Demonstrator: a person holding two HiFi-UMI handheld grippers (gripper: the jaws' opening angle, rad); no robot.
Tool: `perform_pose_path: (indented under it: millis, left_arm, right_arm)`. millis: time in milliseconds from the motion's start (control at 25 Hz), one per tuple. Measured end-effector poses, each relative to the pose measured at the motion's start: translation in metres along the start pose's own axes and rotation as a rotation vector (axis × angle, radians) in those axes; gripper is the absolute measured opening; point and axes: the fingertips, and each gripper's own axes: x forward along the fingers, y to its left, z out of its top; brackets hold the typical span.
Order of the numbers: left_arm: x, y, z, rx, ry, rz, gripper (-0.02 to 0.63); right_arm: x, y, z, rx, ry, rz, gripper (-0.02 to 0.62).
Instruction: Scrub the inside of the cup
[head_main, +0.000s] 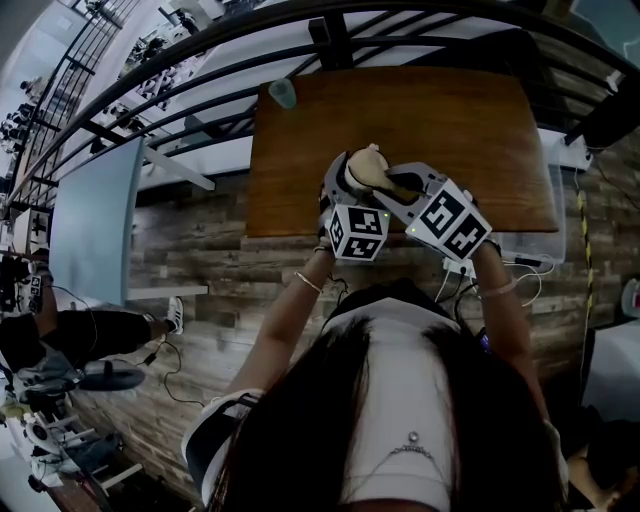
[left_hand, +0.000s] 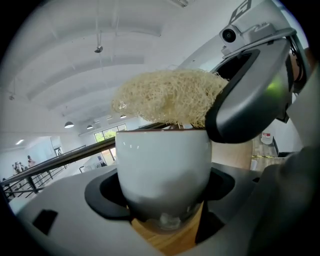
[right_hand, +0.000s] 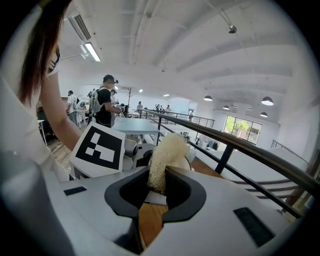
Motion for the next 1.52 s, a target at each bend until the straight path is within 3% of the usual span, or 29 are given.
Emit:
perform_pose_path:
  millis: [280, 600, 1520]
  left_arm:
    - [0.001, -0.002, 0.002, 0.001, -0.004, 0.002, 0.408]
    - [0.002, -0.003, 0.003, -0.044, -0.005, 0.001, 0.408]
    - [-0.018, 0.020, 0.007, -0.244, -0.019, 0.107, 0.408]
  right_arm:
    - [-0.012, -0.019, 0.007, 0.088, -0.084, -0.060, 0.075]
    - [-0.030, -0.047, 0.001, 0.145, -0.110, -0.133, 0.074]
    - [-0.060, -0.060, -0.038, 0.313, -0.134, -0.283, 0.074]
